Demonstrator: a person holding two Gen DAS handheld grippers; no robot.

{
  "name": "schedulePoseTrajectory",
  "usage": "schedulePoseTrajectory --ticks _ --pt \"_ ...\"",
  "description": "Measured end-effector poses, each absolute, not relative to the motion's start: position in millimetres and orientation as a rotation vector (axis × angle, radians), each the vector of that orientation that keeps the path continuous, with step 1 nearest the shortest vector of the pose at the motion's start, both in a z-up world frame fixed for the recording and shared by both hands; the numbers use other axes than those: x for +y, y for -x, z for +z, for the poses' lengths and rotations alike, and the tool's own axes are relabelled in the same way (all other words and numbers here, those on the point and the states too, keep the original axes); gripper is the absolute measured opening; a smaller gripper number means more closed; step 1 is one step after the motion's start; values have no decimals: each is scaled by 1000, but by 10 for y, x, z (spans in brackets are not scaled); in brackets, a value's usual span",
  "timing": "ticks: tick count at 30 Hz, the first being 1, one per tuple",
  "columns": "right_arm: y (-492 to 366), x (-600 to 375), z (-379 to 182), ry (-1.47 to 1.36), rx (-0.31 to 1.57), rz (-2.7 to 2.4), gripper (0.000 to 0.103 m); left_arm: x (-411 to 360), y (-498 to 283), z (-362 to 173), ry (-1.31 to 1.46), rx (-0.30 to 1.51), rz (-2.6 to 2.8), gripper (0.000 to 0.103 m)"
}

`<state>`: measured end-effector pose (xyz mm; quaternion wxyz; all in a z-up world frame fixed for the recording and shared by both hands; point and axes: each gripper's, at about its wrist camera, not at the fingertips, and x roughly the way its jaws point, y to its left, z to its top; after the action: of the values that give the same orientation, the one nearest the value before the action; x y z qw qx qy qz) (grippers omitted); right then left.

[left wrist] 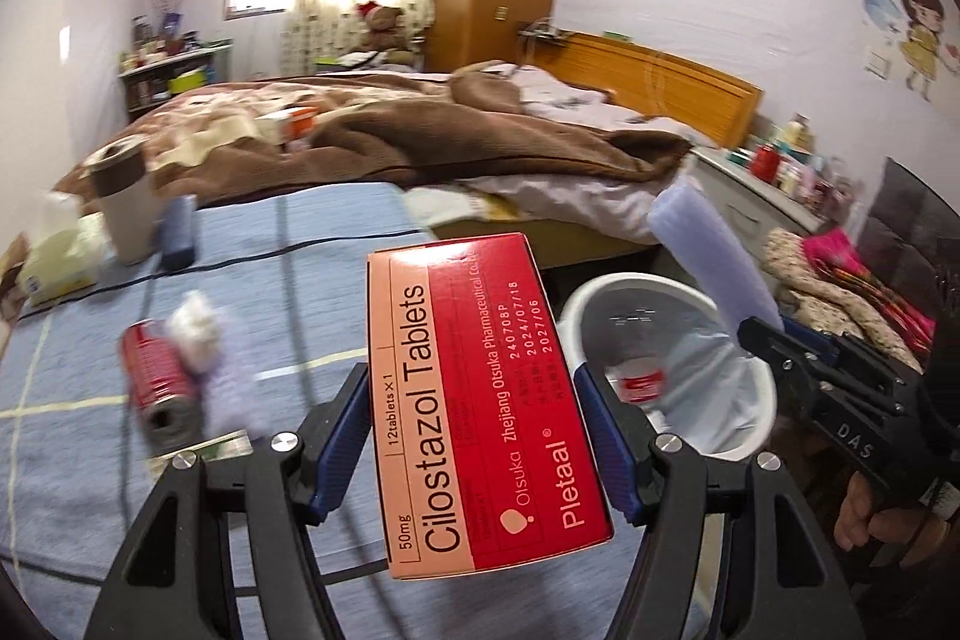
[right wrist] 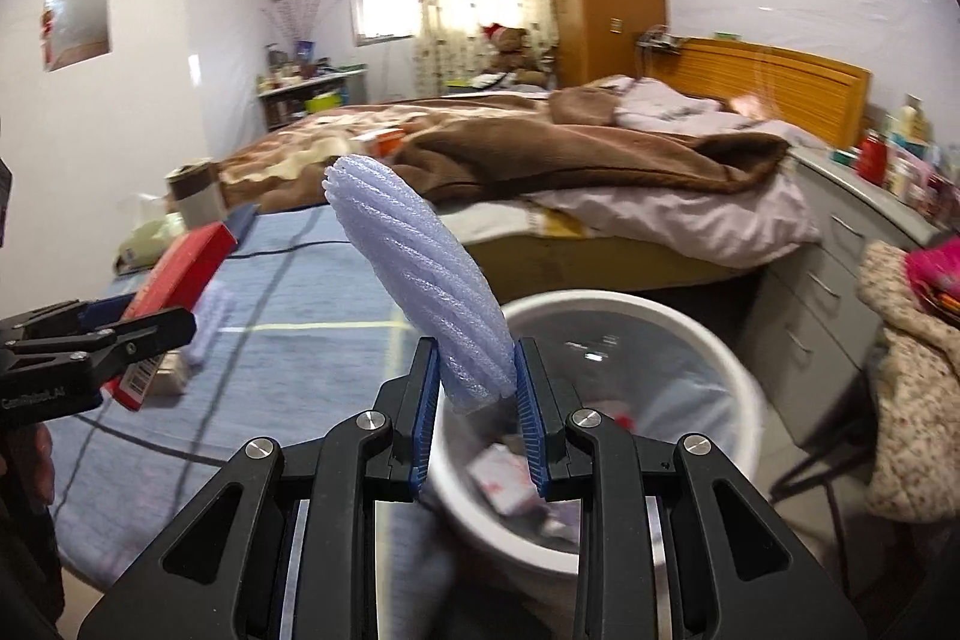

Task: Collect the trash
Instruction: 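Carry the Cilostazol box and foam net with both tools over the bin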

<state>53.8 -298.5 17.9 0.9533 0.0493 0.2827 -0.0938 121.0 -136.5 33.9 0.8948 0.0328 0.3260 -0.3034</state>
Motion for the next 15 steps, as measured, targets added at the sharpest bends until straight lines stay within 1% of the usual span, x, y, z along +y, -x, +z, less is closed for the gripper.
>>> schedulePoseTrajectory --ticks 9,15 --pt "-402 -3356 65 -129 616 -329 26 -2078 -1116 288 -127 696 -767 69" --pt "-387 -3470 -21 -138 652 -371 26 -2411 -1053 236 -161 706 -824 69"
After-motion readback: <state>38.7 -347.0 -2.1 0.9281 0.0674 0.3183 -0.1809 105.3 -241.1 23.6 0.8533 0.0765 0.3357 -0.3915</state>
